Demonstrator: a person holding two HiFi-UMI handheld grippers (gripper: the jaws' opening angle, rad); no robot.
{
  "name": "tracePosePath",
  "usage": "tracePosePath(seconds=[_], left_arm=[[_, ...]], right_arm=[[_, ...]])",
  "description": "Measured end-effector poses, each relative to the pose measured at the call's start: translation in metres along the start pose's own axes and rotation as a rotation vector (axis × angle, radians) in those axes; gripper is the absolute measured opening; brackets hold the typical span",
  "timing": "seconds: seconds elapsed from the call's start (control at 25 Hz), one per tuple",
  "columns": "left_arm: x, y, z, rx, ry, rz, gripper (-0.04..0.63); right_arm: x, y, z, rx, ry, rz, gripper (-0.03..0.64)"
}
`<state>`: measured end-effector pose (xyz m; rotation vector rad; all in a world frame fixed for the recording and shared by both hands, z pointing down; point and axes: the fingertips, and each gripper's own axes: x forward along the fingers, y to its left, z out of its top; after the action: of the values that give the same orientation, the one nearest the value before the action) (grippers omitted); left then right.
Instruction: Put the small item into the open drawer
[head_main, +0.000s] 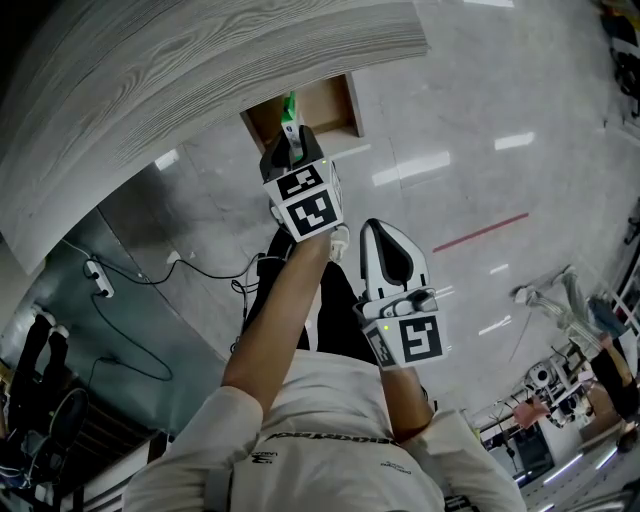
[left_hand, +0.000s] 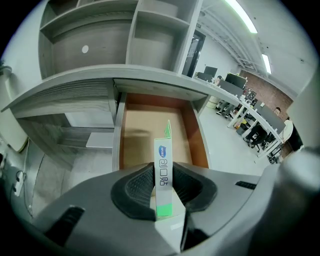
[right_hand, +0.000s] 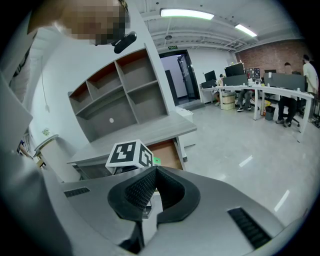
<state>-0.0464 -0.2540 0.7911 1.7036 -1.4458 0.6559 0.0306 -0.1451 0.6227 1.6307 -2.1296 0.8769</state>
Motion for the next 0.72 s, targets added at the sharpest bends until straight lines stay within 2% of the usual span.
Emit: tracePosePath(seconds=[0.56,0.72], left_arm=[[0.013,0.006,-0.01,-0.019,0.024,0.03,0.1],[0.012,0.002,-0.008,-0.019,0.028,0.02,0.121]], right_arm=[[-0.003,-0.004,-0.004,0.009,0.002,-0.011,0.029],[-0.004,-0.006,-0.003,0.014,-0.001,-0.013,0.029]])
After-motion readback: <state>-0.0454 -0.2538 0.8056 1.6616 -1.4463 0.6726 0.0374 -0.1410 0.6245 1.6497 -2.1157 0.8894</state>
